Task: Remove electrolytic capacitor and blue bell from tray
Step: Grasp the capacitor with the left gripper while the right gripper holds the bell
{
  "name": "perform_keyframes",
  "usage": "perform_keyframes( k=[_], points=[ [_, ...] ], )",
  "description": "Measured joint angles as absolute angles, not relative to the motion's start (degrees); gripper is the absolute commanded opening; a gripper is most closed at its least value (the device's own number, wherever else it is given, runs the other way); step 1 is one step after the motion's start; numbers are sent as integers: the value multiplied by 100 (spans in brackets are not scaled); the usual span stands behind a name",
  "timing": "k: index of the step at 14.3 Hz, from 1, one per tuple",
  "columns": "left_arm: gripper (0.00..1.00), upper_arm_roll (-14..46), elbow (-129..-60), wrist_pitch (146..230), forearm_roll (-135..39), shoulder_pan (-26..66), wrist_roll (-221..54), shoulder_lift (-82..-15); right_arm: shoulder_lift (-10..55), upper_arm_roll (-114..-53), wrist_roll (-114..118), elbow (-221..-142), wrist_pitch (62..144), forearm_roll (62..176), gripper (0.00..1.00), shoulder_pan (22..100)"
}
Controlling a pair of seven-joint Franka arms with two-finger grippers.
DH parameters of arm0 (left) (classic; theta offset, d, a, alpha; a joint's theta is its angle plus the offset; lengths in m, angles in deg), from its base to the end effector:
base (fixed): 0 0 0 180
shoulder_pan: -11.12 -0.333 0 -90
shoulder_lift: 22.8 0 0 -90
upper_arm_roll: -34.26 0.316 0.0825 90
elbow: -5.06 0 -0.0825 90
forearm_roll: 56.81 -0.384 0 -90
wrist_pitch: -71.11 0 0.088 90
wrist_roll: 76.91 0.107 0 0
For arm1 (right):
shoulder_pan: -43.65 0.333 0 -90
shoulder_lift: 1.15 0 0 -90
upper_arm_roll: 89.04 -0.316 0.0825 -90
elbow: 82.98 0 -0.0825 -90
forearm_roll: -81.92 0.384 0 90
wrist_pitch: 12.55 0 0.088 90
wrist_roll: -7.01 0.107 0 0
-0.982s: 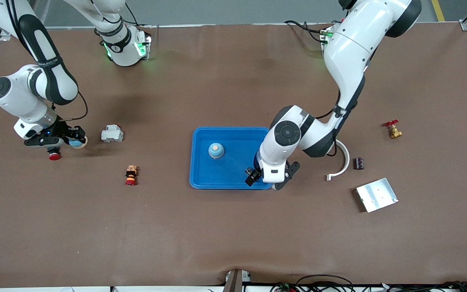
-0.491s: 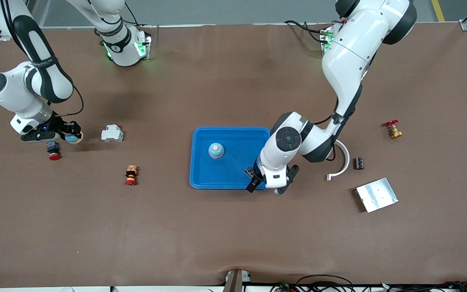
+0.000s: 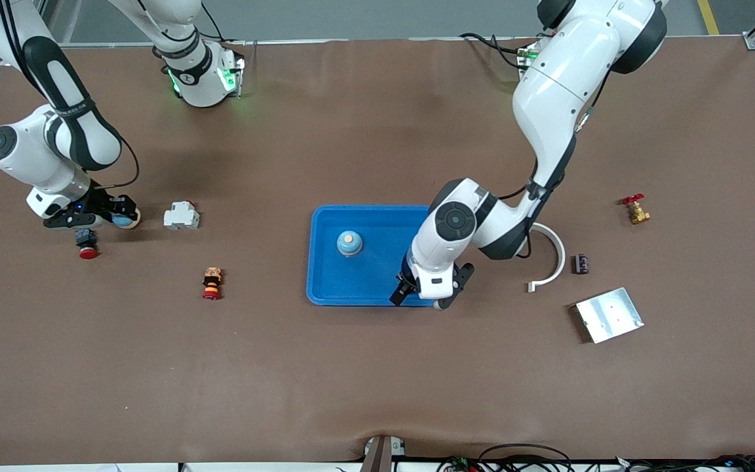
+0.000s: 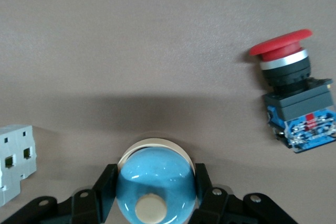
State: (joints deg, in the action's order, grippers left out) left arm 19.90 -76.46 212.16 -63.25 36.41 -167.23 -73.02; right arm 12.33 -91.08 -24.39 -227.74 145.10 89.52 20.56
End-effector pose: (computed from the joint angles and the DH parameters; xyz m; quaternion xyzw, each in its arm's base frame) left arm 0.5973 -0.4434 0.2005 0.8932 0.4364 -0.0073 0.1079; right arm 0.4271 -0.1693 0.1870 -0.9992 -0.0283 -0.0081 0.0284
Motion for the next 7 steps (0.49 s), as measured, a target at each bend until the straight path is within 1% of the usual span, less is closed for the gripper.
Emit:
perform_keyframes(
  k=[7],
  points=[
    [100,2036,-7642,21213,-6325,3643,-16751,-7439,1303,-9101,-2439,-22771,14518,8952,0,2052]
  ],
)
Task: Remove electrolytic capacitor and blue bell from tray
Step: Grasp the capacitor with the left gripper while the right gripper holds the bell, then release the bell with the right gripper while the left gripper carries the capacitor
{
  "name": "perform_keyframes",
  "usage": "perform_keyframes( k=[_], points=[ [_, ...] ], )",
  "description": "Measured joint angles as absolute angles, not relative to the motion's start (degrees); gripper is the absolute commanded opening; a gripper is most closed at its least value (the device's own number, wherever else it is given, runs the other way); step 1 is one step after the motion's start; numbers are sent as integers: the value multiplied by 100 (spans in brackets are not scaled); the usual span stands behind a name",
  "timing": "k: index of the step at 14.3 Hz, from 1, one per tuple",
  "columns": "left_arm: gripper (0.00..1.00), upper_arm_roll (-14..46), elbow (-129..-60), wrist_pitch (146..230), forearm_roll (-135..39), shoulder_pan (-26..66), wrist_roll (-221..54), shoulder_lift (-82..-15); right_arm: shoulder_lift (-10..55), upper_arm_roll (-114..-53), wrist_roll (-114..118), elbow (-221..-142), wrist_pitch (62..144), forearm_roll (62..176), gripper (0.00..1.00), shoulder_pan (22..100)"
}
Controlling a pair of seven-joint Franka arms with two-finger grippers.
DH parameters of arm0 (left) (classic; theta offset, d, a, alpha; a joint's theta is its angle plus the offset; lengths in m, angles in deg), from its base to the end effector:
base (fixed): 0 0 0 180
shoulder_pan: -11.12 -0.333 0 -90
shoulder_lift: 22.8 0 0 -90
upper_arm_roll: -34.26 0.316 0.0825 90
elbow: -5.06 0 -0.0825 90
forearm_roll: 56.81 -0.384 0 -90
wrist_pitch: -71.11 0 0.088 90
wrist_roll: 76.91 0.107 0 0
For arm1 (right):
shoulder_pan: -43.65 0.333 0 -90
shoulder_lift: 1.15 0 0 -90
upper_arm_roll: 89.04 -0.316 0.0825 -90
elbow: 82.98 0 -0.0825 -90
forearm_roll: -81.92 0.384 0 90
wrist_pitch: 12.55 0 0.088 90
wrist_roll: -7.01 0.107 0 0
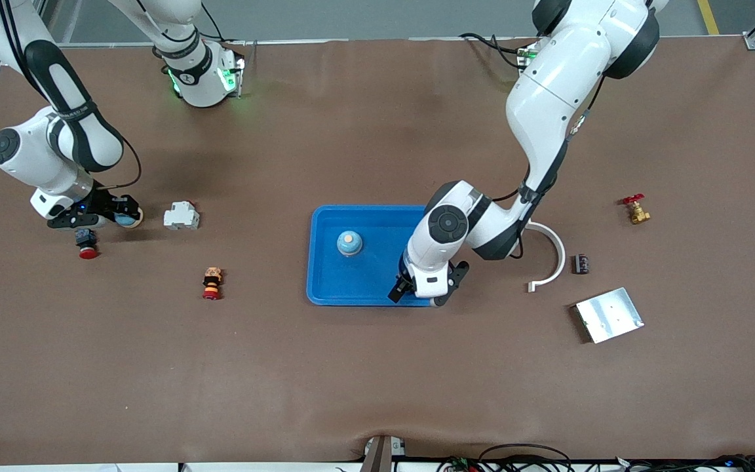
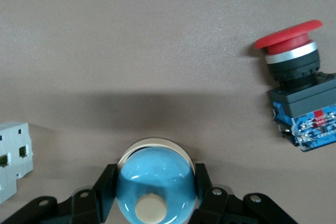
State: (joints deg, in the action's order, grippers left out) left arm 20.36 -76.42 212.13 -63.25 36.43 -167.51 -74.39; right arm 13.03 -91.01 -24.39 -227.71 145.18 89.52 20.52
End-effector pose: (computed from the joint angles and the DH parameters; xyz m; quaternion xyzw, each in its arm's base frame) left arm 0.5969 -0.4384 0.1824 0.8918 0.4417 -0.0122 0.0967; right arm 0.4255 -0.1696 0.1817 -0.9992 -0.0272 -0.0033 0.0304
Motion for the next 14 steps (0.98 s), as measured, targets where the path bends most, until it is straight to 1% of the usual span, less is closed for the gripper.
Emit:
perform_keyframes(
  k=[1,2,3,4,5,8,9,10,11,14],
  points=[
    [100,2055,-7642,21211,-6325,3643,-16751,-7440,1308,-9097,-2439,-22771,14519,8952,0,2052],
    [100,2071,-7643,21209,-6325,3644,-16752,-7446,1309,-9095,-2439,-22771,14519,8952,46,2051],
    [100,2079,-7644,21207,-6325,3645,-16751,-7461,1309,-9094,-2439,-22770,14519,8952,99,2051],
    [100,2084,-7644,21207,-6325,3648,-16751,-7484,1309,-9093,-2439,-22770,14519,8952,100,2051],
    [84,2086,-7644,21207,-6325,3650,-16751,-7509,1309,-9093,-2439,-22769,14519,8952,100,2051],
    [25,2096,-7643,21206,-6325,3648,-16751,-7537,1307,-9095,-2439,-22746,14519,8952,100,2051],
    [11,2099,-7638,21208,-6325,3647,-16751,-7537,1297,-9103,-2439,-22727,14511,8952,100,2052],
    [3,2099,-7610,21217,-6325,3648,-16751,-7536,1277,-9116,-2439,-22686,14450,8952,100,2052],
    [2,2099,-7585,21217,-6325,3648,-16751,-7536,1242,-9134,-2421,-22604,14270,8953,100,2054],
    [1,2098,-7512,21175,-6325,3655,-16751,-7497,979,-9205,-1828,-22094,13223,8953,100,2245]
  ],
)
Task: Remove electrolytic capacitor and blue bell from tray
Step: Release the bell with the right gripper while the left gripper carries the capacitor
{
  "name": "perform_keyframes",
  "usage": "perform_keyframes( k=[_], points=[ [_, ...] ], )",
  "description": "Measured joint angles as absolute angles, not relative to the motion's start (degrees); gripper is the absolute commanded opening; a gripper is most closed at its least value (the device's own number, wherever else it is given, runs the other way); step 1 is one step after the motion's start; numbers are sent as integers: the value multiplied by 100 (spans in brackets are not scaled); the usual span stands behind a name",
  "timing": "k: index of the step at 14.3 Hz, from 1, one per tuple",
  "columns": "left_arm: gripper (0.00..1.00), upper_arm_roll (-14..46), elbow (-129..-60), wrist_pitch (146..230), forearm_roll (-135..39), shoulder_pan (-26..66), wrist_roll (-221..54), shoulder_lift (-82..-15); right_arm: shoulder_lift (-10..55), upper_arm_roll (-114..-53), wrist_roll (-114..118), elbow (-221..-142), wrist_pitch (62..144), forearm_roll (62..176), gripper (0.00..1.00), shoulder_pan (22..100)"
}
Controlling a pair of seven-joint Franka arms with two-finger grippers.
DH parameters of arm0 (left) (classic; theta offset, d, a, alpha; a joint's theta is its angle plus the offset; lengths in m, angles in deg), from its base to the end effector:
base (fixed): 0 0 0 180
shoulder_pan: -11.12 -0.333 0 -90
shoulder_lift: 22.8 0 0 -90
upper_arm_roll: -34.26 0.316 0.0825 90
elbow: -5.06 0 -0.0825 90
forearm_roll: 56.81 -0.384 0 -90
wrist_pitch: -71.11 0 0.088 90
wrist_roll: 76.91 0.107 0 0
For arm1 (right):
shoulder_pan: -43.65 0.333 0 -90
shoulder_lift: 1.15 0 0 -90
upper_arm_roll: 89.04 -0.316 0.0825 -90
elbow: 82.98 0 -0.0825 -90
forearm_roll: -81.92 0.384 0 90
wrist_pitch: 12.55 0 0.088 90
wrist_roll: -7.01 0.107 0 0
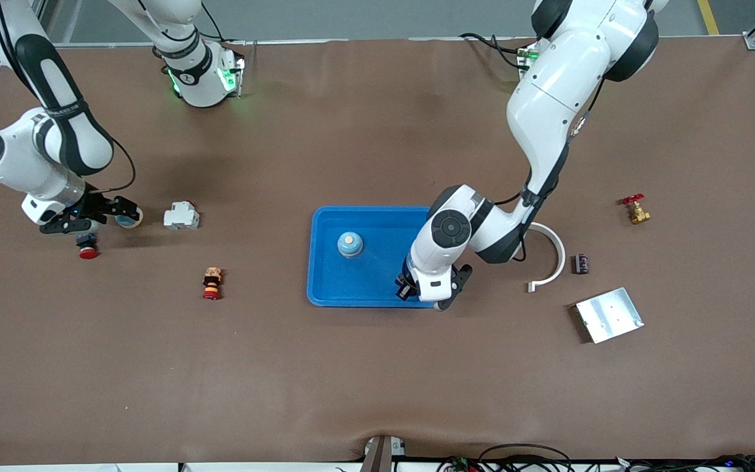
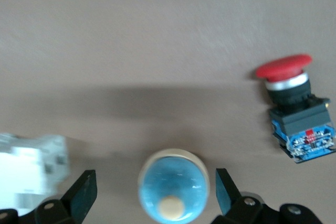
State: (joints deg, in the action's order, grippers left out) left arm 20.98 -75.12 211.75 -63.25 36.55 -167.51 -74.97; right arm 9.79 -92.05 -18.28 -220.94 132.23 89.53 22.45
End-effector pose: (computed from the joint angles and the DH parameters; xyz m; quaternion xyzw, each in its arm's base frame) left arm 0.6040 -0.4356 0.1831 0.8903 0.4450 -0.0075 0.0968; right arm 0.4653 -0.1537 0.2284 -0.9985 -0.0060 0.0181 0.0517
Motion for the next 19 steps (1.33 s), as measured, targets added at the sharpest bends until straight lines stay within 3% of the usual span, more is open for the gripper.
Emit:
perform_keyframes(
  k=[5,8,10,19],
  points=[
    [1,2089,-7376,19837,-6325,3604,-16703,-6799,414,-9276,69,-21357,11980,8955,100,3126],
    [1,2046,-7402,18932,-6325,3445,-15903,-6276,353,-9297,998,-20610,11085,8955,100,3559],
    [0,2013,-7604,18705,-6323,3292,-15099,-5988,354,-9302,1496,-20304,10924,8955,100,3869],
    [0,1964,-10058,18632,-6079,2272,-12003,-4220,581,-9306,3645,-20196,11417,8790,100,5071]
  ],
)
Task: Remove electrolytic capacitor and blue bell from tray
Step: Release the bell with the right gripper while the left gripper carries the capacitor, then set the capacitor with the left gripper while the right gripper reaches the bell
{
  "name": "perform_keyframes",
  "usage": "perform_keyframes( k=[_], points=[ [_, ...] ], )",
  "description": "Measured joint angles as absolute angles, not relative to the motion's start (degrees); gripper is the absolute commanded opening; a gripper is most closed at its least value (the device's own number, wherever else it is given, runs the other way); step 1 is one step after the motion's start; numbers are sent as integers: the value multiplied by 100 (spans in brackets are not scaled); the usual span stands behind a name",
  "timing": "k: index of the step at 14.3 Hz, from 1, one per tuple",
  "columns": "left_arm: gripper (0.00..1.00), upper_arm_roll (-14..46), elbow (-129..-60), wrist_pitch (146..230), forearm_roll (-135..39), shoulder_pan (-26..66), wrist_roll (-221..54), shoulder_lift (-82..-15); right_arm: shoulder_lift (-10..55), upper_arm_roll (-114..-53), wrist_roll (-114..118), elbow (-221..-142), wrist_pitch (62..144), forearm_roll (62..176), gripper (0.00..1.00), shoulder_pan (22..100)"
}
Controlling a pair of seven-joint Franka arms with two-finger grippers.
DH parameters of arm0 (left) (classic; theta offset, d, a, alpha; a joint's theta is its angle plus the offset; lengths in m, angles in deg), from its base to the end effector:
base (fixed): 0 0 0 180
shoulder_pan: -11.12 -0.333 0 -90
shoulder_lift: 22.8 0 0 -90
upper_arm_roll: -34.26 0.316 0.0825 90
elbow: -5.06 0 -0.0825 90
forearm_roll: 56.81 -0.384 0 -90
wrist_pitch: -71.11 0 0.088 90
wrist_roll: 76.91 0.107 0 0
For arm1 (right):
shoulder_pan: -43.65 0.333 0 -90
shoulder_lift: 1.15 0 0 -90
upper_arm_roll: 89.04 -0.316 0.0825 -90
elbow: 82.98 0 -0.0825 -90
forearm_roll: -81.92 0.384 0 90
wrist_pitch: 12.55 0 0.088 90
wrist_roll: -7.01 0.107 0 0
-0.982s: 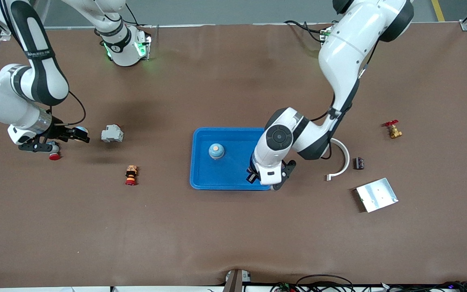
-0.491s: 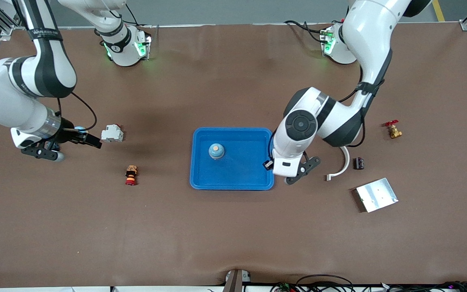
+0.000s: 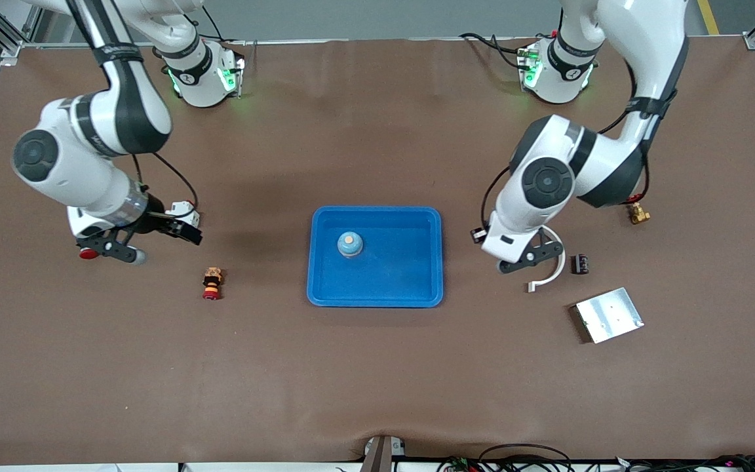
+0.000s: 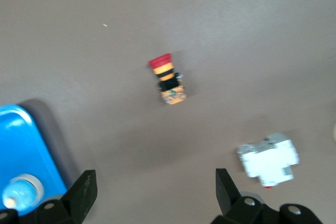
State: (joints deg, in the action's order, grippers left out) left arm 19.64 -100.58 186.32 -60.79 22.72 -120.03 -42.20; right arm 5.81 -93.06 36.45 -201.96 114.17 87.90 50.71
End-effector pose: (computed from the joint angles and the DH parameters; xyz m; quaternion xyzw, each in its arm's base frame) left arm 0.5556 -0.2592 0.3363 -0.9878 -0.1329 0.0725 0.0352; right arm 0.5579 0.1121 0.3726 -0.9807 0.1901 0.0096 0.0458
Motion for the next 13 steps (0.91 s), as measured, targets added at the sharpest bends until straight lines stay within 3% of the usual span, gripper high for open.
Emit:
perform_keyframes(
  k=[5,13],
  points=[
    [0,1963,-10743,18769,-5979,1522,-10520,-3987,804,-9307,4711,-20194,11878,8745,100,5621],
    [0,1932,-11184,20221,-5980,1339,-10055,-4411,1450,-9304,6443,-19935,12439,8705,100,6646]
  ],
)
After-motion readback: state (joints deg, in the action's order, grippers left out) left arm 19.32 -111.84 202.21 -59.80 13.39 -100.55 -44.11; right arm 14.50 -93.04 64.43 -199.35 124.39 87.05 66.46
